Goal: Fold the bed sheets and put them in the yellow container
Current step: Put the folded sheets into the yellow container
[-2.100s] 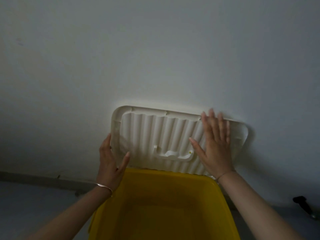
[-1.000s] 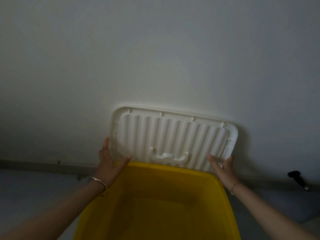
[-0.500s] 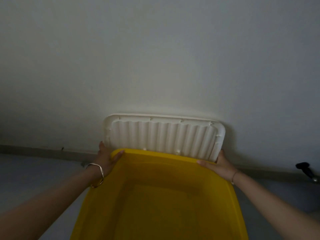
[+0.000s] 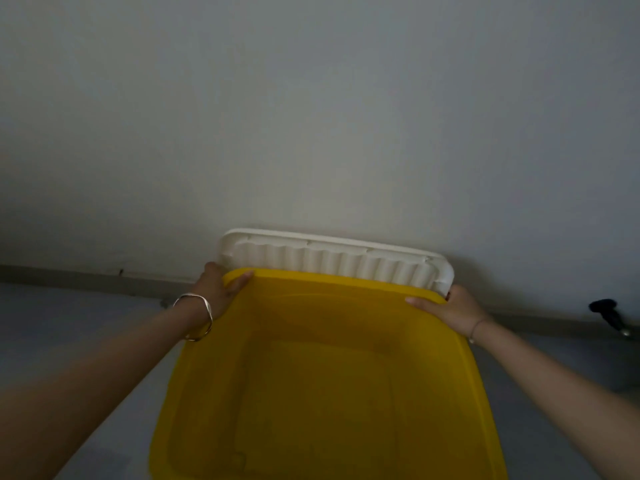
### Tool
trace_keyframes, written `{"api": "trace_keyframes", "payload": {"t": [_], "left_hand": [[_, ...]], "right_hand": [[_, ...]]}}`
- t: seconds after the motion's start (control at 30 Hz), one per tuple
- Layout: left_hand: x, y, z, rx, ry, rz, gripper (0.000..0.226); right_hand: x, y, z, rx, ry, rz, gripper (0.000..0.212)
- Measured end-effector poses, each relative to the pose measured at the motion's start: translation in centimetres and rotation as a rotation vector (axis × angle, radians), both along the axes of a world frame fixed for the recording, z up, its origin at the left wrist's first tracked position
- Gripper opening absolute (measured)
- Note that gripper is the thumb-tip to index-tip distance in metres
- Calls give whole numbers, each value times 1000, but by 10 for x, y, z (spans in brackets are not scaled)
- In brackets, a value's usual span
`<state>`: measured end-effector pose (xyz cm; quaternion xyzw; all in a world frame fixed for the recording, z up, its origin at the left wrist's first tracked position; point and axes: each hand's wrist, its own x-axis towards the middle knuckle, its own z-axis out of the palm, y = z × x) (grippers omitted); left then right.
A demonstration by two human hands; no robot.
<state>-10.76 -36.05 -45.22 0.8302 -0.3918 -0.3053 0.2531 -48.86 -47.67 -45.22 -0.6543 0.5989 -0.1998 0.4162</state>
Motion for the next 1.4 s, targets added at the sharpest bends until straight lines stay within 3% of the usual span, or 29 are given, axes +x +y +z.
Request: {"api": "trace_keyframes", "payload": {"t": [0.07, 0.17, 0.2, 0.47, 0.6, 0.7, 0.83, 0.97, 1.17, 1.27, 1.4], "left_hand": [[-2, 1, 1, -13, -4, -11, 65], [-1, 4, 1, -23, 0, -36, 64], [0, 5, 1, -24, 4, -42, 64], [-8, 1, 4, -126, -9, -53, 60], [-5, 2, 1, -211, 44, 16, 70], [0, 0, 11, -334, 34, 37, 63], [6, -7, 31, -434, 20, 94, 45], [29, -2, 43, -477, -18, 193, 36], [90, 35, 102, -449, -36, 311, 39], [118, 65, 168, -462, -34, 347, 48], [166, 117, 267, -505, -88, 470, 55]], "right_hand": [[3, -3, 1, -63, 3, -49, 58], [6, -7, 1, -67, 10, -87, 105], [6, -7, 0, -63, 25, -94, 112], [-2, 7, -6, -121, -25, -155, 65], [10, 25, 2, -515, 167, -201, 76], [32, 33, 25, -804, 153, -41, 58], [84, 36, 54, -840, -4, 223, 39], [151, 38, 73, -859, -143, 325, 31], [275, 47, 139, -891, -199, 600, 34], [331, 62, 195, -988, -151, 678, 43], [395, 99, 285, -866, -217, 791, 56]]}}
